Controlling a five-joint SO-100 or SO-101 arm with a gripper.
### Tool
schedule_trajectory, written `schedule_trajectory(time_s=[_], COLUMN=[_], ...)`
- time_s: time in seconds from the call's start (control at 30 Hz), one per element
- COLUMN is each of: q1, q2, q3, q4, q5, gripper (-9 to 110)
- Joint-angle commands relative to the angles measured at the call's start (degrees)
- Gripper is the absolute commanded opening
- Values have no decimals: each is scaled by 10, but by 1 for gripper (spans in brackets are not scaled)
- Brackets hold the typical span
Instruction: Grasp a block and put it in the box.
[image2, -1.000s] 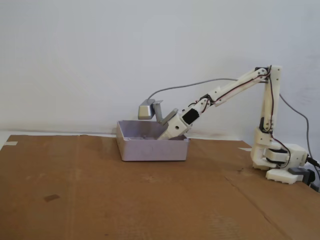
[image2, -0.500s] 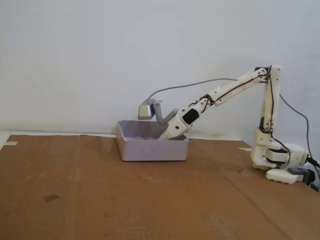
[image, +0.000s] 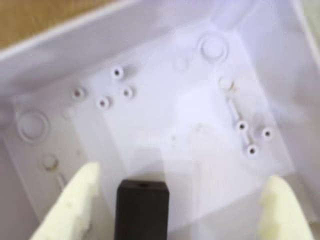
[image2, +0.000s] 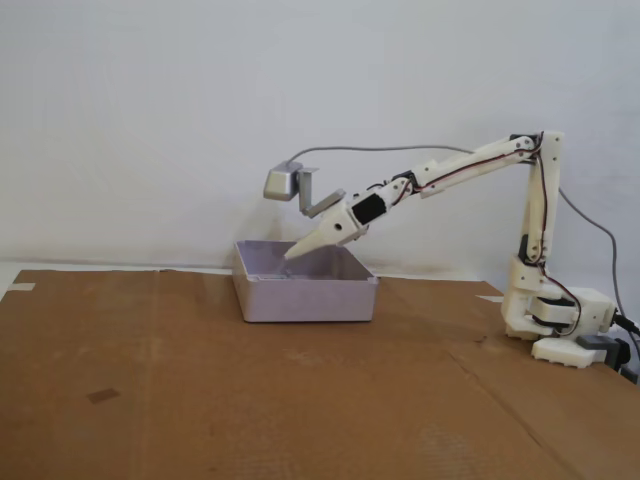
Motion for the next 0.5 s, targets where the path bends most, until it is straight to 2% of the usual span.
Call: schedule_trajectory(time_s=[0.0,0.47], q1=[-13,-79], q2=[65,214], q3=[-69,-53], q4=[-22,61], q5=[-6,-6], gripper=[39,39])
